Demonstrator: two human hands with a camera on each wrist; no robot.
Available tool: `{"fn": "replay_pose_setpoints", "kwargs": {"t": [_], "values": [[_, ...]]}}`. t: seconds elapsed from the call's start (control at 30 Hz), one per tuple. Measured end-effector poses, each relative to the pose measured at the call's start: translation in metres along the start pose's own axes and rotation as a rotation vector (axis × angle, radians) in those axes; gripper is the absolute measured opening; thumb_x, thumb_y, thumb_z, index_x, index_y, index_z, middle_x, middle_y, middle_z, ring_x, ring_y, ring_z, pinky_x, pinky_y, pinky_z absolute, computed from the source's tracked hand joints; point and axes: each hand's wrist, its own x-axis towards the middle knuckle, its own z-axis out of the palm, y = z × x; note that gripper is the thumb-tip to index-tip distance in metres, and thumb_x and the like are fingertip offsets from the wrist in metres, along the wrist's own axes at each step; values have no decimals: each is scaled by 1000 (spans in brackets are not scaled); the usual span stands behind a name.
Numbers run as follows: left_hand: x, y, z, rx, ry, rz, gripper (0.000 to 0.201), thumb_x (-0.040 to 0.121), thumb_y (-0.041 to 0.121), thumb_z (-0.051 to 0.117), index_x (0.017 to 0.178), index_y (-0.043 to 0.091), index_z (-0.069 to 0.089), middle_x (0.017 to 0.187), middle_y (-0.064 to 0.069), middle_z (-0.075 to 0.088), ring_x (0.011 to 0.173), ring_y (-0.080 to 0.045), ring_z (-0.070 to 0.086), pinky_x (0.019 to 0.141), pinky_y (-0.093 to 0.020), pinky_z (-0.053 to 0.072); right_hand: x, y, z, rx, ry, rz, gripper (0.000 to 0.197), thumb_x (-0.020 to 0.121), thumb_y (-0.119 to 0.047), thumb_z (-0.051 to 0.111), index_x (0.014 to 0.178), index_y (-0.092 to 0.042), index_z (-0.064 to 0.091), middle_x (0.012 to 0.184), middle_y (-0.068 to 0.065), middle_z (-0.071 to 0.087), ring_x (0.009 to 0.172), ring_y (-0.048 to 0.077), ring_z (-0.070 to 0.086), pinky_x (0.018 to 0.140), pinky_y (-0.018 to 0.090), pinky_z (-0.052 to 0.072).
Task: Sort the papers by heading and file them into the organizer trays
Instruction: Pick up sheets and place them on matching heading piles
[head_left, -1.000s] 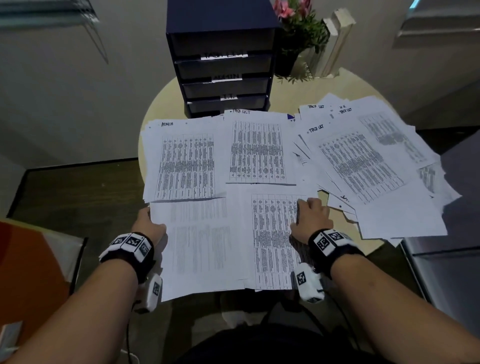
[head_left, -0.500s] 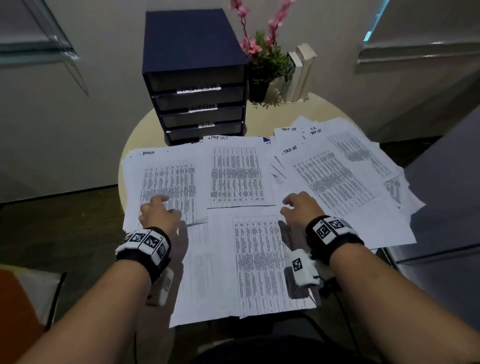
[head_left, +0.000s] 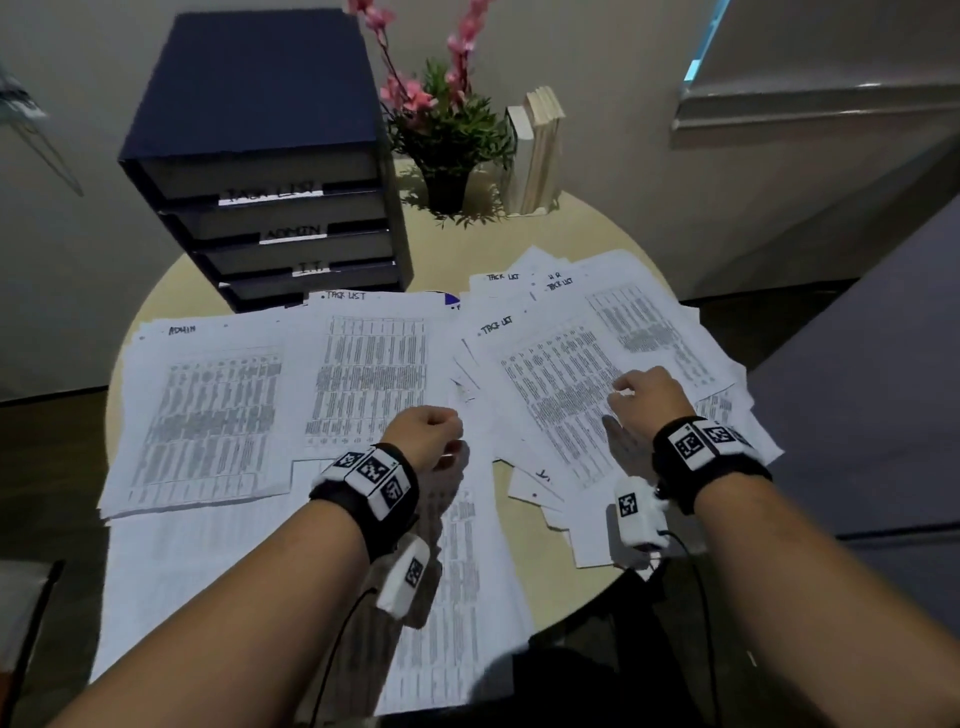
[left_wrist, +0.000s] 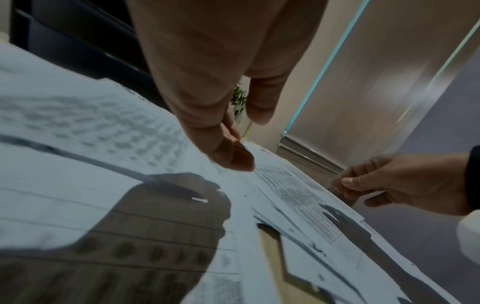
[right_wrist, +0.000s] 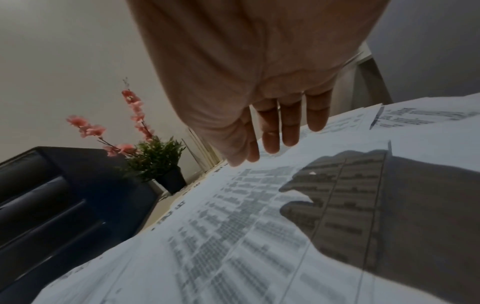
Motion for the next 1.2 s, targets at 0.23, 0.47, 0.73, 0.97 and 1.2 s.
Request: {"fn": "replay_pose_setpoints", "kwargs": {"t": [0.23,0.47,0.73,0.97,1.2], "values": [[43,17,79,-2,115,-139,19,91,13,62,73,7,57,66,-17,57,65,-37,61,64,-43,49,65,45,-11,-4,-56,-110,45,92,-26,61,131,-6,51,138,20,43,123,33,45,103,37,40],[63,24,110,220,298,-186,42,86,39,64,101,0,56,90,-20,60,86,-32,60,79,-36,47,75,60,6,-91,-274,-223,71,93,-28,58,154,-20,21,153,10,32,137,32,36,112,47,33],[58,15,92,248,455,-151,18,86,12,67,100,4,57,89,-11,63,86,-30,63,78,-36,53,99,64,-9,-113,-104,-258,64,98,-30,53,154,-18,24,162,7,16,147,27,20,118,42,22],[62,6,78,100,384,-170,24,84,28,69,79,9,55,79,-15,65,77,-32,63,76,-44,54,73,46,-5,84,-243,-414,46,102,-21,45,148,-21,41,147,3,47,133,23,46,110,37,38],[65,17,101,50,352,-101,15,84,19,73,88,11,61,83,-9,70,77,-28,66,72,-42,58,112,52,-17,49,-79,-41,56,95,-27,58,145,-13,39,138,18,43,126,36,44,105,44,39]]}}
